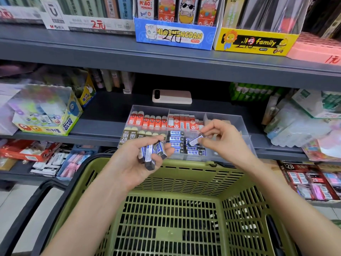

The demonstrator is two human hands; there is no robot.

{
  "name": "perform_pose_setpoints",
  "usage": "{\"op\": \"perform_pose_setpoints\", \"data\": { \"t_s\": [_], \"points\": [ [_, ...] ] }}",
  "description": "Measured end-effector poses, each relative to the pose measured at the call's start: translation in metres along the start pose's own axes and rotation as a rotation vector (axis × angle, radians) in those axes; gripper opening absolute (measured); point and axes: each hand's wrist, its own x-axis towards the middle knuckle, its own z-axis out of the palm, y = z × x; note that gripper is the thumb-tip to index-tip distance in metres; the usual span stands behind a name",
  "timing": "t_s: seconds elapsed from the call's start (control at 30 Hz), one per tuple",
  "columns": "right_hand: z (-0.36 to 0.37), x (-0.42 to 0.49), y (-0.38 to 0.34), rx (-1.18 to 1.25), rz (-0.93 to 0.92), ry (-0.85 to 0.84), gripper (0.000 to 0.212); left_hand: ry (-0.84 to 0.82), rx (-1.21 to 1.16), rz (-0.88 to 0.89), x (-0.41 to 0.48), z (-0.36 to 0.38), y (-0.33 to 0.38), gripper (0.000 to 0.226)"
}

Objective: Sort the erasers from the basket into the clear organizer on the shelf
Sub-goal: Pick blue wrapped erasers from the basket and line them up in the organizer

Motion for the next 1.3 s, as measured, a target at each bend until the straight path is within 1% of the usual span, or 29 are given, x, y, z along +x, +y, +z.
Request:
{"op": "perform_pose_setpoints", "data": {
  "t_s": [0.07, 0.13, 0.27, 0.37, 0.43, 0.5, 0.57, 0.6, 0.67, 0.7, 0.77, 0.83, 0.9, 0.97, 1.03, 1.13, 1.23, 1.3],
  "points": [
    [0.003, 0.002, 0.008, -0.044, -0.031, 0.018, 0.026, 0.009, -0.019, -0.014, -0.002, -0.001, 0.002, 0.039],
    [0.006, 0.002, 0.014, -0.084, -0.049, 0.008, 0.028, 0.02, -0.054, -0.022, -0.001, -0.002, 0.002, 0.044],
    [0.007, 0.002, 0.018, -0.106, -0.041, -0.064, 0.026, 0.037, -0.112, -0.053, 0.002, 0.0, 0.001, 0.037],
    [0.005, 0.002, 0.019, -0.278, -0.118, -0.121, 0.015, 0.027, -0.187, -0.071, 0.002, 0.004, -0.001, 0.028],
    [0.006, 0.0, 0.016, -0.374, -0.192, -0.091, 0.007, 0.035, -0.218, -0.056, 0.002, 0.006, -0.002, 0.024],
    [0.006, -0.006, 0.005, -0.311, -0.283, 0.032, 0.003, 0.035, -0.247, -0.027, 0.002, 0.01, -0.004, 0.022],
    [0.011, -0.018, -0.016, -0.128, -0.349, 0.121, 0.01, 0.038, -0.281, 0.021, 0.002, 0.015, -0.007, 0.019],
    [0.016, -0.025, -0.028, -0.041, -0.335, 0.123, 0.015, 0.045, -0.29, 0.057, 0.003, 0.018, -0.01, 0.017],
    [0.03, -0.038, -0.047, 0.063, -0.264, 0.091, 0.024, 0.063, -0.259, 0.14, 0.006, 0.022, -0.016, 0.016],
    [0.037, -0.042, -0.053, 0.058, -0.251, 0.059, 0.025, 0.066, -0.245, 0.175, 0.007, 0.024, -0.019, 0.017],
    [0.042, -0.046, -0.058, -0.045, -0.293, -0.007, 0.027, 0.062, -0.251, 0.208, 0.007, 0.027, -0.023, 0.019],
    [0.04, -0.04, -0.056, -0.1, -0.307, -0.075, 0.03, 0.038, -0.25, 0.223, 0.009, 0.029, -0.022, 0.015],
    [0.037, -0.034, -0.051, -0.07, -0.242, -0.157, 0.037, 0.022, -0.238, 0.228, 0.01, 0.03, -0.02, 0.013],
    [0.036, -0.032, -0.049, -0.039, -0.216, -0.221, 0.043, 0.026, -0.227, 0.232, 0.012, 0.03, -0.019, 0.014],
    [0.033, -0.029, -0.05, 0.033, -0.207, -0.262, 0.039, 0.022, -0.238, 0.24, 0.014, 0.029, -0.018, 0.016],
    [0.024, -0.023, -0.048, 0.2, -0.145, -0.276, 0.025, 0.018, -0.225, 0.249, 0.016, 0.028, -0.017, 0.017],
    [0.011, -0.014, -0.037, 0.294, -0.058, -0.176, 0.016, 0.011, -0.289, 0.231, 0.014, 0.025, -0.011, 0.013],
    [0.002, -0.006, -0.025, 0.323, 0.019, -0.061, 0.012, 0.013, -0.29, 0.224, 0.013, 0.02, -0.006, 0.02]
  ]
}}
